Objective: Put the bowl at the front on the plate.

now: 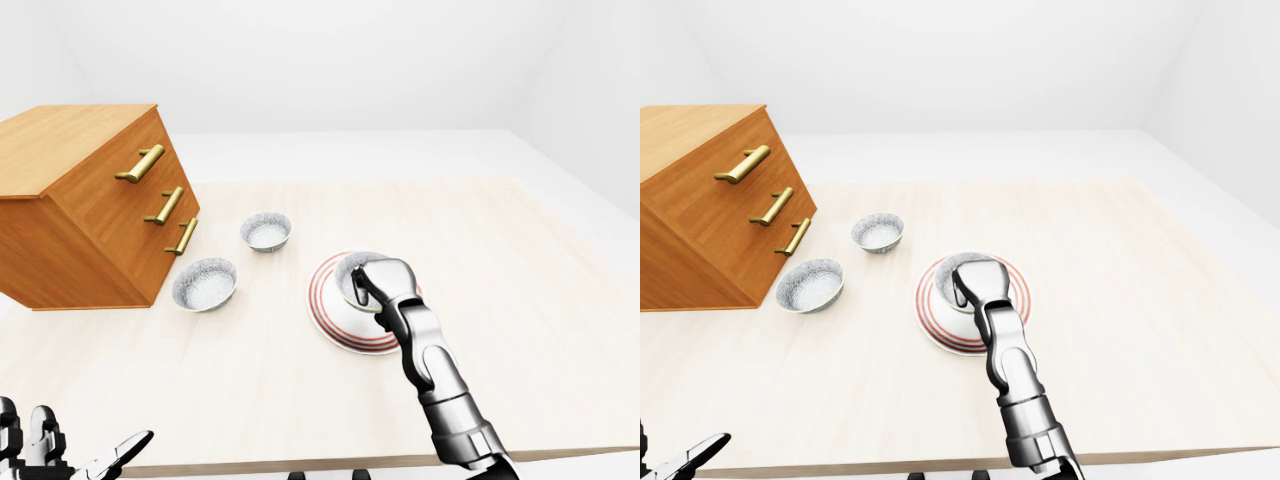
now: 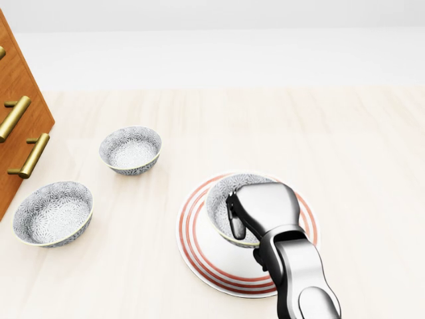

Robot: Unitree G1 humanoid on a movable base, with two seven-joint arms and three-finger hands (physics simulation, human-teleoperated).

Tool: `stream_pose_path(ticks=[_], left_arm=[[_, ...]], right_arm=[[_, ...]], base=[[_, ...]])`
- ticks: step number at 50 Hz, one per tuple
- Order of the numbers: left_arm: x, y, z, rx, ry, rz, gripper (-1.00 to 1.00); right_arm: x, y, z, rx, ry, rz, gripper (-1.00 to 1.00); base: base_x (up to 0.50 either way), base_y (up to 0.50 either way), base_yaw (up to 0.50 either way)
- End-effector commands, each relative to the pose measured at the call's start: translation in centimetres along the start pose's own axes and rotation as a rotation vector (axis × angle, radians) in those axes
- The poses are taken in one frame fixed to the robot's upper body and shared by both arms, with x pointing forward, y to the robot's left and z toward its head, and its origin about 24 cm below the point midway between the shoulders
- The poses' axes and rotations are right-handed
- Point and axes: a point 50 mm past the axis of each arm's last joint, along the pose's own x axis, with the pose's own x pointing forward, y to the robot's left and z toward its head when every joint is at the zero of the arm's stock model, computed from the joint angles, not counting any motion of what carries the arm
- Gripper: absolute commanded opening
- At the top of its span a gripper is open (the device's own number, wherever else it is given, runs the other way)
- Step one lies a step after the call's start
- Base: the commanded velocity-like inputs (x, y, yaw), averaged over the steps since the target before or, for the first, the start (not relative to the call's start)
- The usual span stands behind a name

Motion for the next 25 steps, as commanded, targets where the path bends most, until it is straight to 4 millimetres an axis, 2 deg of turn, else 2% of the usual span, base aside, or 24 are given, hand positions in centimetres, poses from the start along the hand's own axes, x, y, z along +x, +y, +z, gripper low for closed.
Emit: stream_pose_path(ticks=[1,9,15,25], left_arm=[[-0.05,0.01,0.06,0.002,-0.002,-0.001,1.0],[0.01,-0.01,0.08,0.002,-0.004,0.0,1.0],[0.06,-0.02,-0.04,0.001,0.001,0.004,1.0],[0.02,-0.01,0.06,0.001,-0.002,0.001,1.0]], right_arm=[[0.14,0.38,-0.11,0.013,0.0,-0.022,-1.0],[0.21,0.15,-0.2,0.01,0.001,-0.027,-1.0],[0.65,0.88,-0.49,0.019,0.009,-0.018,-1.0],[0.71,0.55,-0.28,0.016,0.001,-0.02,-1.0]], base=[[0.0,0.0,0.0],[0.0,0.0,0.0],[0.0,0.0,0.0],[0.0,0.0,0.0]])
